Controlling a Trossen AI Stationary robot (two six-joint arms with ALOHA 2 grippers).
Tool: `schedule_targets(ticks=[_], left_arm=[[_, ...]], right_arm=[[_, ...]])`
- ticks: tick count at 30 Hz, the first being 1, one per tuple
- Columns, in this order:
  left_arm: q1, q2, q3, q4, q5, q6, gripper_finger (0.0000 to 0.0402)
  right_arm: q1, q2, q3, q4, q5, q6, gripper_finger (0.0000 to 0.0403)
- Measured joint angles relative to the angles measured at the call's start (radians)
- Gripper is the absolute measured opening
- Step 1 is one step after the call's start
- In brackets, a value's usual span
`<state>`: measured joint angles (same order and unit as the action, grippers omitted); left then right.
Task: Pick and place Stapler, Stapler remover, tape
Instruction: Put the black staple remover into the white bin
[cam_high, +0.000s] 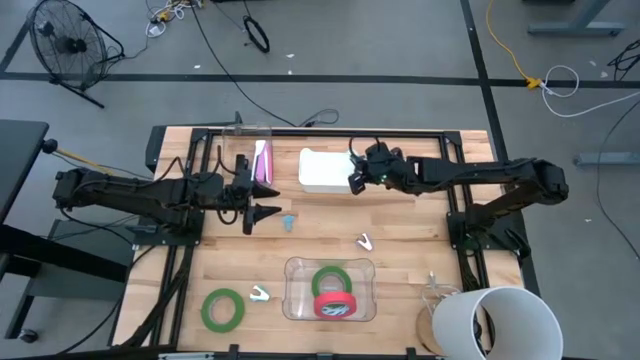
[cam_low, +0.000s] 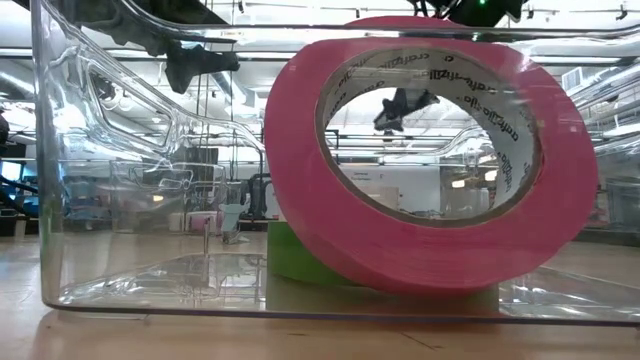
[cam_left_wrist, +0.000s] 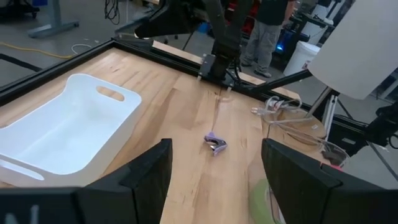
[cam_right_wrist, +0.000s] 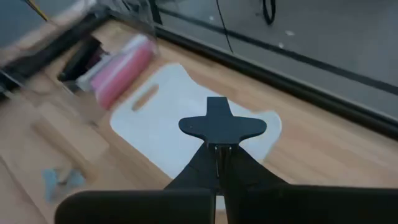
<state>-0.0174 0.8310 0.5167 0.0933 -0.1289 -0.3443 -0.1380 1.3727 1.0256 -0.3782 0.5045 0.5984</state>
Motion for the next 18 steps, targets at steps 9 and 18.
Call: schedule_targets(ticks=[9,18], left_arm=[[0.000,0.000,0.000,0.006,-0.029,0.000,0.0250],[0.000,0.027,0.000,0.029,-0.029,0.000,0.0250]], right_arm=[[-0.079,0.038,0.000,0.152,-0.087,-0.036,0.0002],[-0.137,0.180,0.000,0.274,-0.190,-0.067,0.0002]])
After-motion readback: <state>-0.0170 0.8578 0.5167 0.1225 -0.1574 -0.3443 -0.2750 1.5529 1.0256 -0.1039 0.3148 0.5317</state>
